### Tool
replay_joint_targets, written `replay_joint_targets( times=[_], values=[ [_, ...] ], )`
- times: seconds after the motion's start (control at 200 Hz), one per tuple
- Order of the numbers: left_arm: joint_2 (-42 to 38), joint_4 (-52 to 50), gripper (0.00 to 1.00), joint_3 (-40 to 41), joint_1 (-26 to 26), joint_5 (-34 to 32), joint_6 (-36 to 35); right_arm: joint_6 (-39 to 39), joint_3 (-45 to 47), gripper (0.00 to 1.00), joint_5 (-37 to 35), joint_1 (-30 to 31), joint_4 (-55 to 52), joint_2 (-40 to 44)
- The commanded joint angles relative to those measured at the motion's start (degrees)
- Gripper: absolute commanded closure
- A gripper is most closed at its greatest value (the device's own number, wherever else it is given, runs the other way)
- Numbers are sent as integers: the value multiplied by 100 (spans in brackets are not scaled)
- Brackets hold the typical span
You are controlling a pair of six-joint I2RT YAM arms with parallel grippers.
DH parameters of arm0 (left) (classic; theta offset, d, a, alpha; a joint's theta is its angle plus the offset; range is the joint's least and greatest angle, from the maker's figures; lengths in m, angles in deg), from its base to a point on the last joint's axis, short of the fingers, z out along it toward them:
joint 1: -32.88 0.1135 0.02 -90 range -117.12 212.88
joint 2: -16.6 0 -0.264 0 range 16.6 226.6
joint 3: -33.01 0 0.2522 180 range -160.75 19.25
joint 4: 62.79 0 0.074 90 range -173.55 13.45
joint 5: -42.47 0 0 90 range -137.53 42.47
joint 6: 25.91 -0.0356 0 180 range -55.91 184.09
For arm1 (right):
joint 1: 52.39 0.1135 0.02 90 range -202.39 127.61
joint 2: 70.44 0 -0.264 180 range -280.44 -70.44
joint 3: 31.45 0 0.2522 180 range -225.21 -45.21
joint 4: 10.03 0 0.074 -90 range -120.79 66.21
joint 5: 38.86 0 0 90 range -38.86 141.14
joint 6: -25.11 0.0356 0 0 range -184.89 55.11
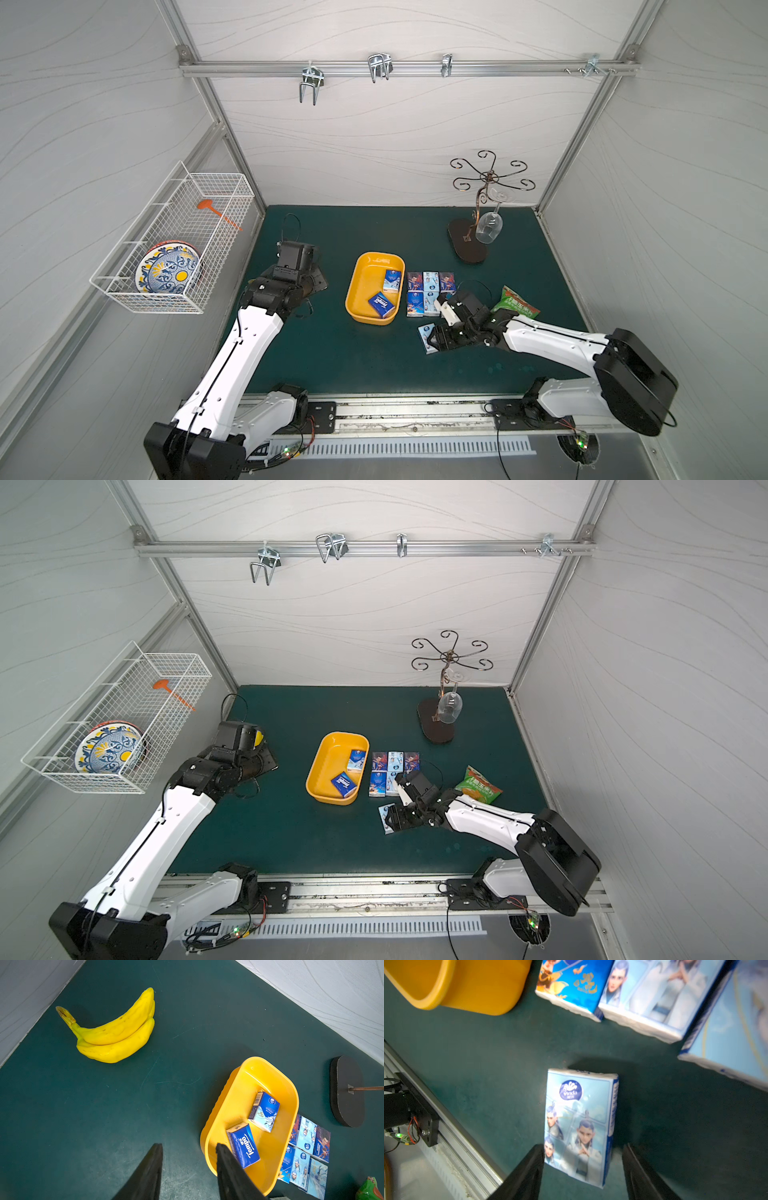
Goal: Take the pocket tissues out of the storage box
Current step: Place the pocket tissues at the center of the board.
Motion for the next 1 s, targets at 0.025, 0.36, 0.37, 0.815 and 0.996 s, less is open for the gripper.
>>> replay_joint_targets(
  times=[0.025,0.36,0.37,0.815,0.996],
  values=[
    [24,200,54,-207,28,-23,36,-69,-153,35,75,-73,44,-153],
    [-8,191,54,-182,34,-31,17,263,43,46,107,-86,399,-583],
    [-8,191,54,-178,34,-31,17,290,58,46,108,-86,406,-577],
    [-95,167,54,-159,33,-31,26,1818,427,59,-711,501,1034,-515],
    [-112,139,54,-185,34,-40,26,2575,468,58,-1117,693,1420,-675]
  ],
)
